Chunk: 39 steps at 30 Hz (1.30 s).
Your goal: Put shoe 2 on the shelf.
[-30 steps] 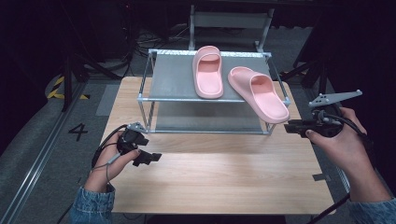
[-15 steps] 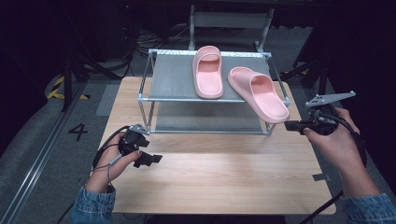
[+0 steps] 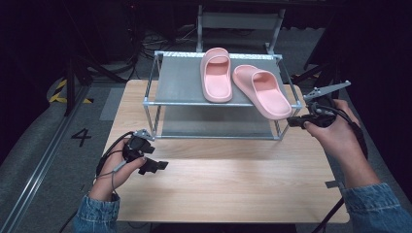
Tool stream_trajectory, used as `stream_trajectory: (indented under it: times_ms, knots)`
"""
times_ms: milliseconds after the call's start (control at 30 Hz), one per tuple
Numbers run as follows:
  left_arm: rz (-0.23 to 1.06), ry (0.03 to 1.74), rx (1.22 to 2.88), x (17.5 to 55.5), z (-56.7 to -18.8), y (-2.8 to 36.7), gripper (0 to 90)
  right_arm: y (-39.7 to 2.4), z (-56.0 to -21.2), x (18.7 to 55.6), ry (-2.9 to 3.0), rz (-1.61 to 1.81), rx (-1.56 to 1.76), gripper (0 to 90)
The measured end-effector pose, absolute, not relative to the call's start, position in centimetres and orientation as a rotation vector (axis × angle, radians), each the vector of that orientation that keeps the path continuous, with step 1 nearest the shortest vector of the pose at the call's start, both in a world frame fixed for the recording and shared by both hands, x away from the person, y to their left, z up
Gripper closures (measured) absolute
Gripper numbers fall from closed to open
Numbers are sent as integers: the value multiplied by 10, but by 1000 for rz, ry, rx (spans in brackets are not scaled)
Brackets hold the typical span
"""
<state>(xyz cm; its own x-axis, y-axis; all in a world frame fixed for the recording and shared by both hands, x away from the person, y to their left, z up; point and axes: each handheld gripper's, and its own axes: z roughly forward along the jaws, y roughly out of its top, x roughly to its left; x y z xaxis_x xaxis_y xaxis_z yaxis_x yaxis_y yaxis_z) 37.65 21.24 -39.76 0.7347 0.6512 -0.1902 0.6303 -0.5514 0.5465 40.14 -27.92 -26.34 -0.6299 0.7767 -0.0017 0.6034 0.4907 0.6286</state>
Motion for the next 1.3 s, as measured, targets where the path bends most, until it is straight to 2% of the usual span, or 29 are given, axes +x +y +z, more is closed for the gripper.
stream_trajectory:
  times_ms: [1000,1300]
  knots:
    - [20,971,2334,377,-402,215,179,-203,-267,431,2615,917,1069,900]
    - [19,975,2332,376,-402,218,179,-198,-269,440,2595,908,1079,900]
